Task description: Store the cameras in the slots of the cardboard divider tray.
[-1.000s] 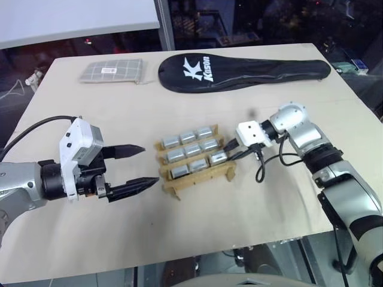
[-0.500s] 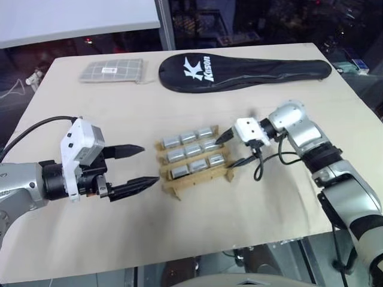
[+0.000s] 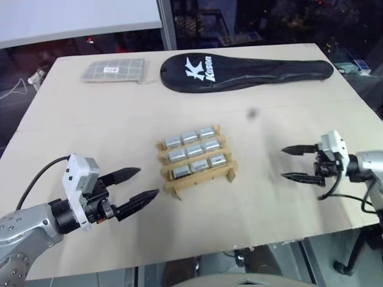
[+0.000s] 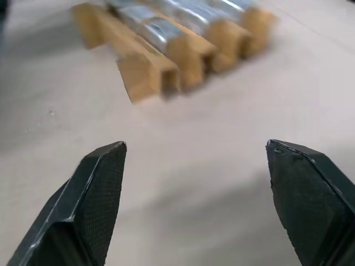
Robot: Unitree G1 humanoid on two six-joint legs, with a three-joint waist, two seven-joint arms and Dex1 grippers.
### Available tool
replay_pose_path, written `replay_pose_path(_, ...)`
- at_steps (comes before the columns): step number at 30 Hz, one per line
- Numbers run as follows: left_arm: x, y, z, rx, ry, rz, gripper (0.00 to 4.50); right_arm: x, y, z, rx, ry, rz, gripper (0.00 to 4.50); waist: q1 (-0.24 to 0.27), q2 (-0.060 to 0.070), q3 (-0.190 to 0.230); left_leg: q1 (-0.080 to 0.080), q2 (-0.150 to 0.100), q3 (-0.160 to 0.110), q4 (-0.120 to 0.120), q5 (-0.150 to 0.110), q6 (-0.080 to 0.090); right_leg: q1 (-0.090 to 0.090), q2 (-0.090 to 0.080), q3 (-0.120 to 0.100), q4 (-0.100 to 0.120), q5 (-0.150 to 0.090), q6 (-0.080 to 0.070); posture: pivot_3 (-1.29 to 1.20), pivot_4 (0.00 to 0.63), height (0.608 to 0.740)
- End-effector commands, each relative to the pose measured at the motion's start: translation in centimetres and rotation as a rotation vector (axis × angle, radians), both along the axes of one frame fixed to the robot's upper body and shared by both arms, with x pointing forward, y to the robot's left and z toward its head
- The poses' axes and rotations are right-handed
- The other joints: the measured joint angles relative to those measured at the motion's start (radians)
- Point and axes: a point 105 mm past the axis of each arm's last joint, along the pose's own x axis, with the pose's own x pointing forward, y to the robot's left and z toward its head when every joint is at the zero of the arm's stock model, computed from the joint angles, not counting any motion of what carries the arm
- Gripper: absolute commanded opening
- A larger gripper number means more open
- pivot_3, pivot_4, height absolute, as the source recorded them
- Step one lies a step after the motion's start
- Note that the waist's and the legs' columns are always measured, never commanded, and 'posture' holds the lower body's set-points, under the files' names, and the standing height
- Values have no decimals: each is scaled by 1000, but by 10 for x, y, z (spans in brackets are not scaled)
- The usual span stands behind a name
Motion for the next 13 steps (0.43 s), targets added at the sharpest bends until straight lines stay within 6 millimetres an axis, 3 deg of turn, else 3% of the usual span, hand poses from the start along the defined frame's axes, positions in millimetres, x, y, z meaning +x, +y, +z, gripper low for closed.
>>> replay_pose_path(1, -2, 7, -10, 33, -50, 88, 4500, -8, -23, 5, -3, -53, -129, 3972, -2, -1, -1, 1, 0, 0, 1, 0, 0, 1, 1, 0, 1, 0, 0, 0, 150, 740)
replay_pose_path(5, -19, 32, -35, 121, -57, 180, 4500, -26, -34, -13, -6, -28, -218, 3972, -10, -2, -2, 2, 1, 0, 2, 0, 0, 1, 2, 1, 1, 0, 0, 0, 150, 740)
replay_pose_path(8, -23, 46, -43, 159, -64, 229, 4500, -29, -37, -19, -4, -14, -258, 3972, -13, -2, -2, 1, 1, 0, 2, 0, 0, -1, 2, 1, 1, 0, 1, 0, 150, 740)
replay_pose_path(13, -22, 50, -49, 155, -93, 267, 4500, -29, -41, -27, -4, -5, -293, 3972, -12, -3, -2, 0, 1, -1, 2, 0, 0, -1, 1, 2, 1, 0, 1, 0, 150, 740)
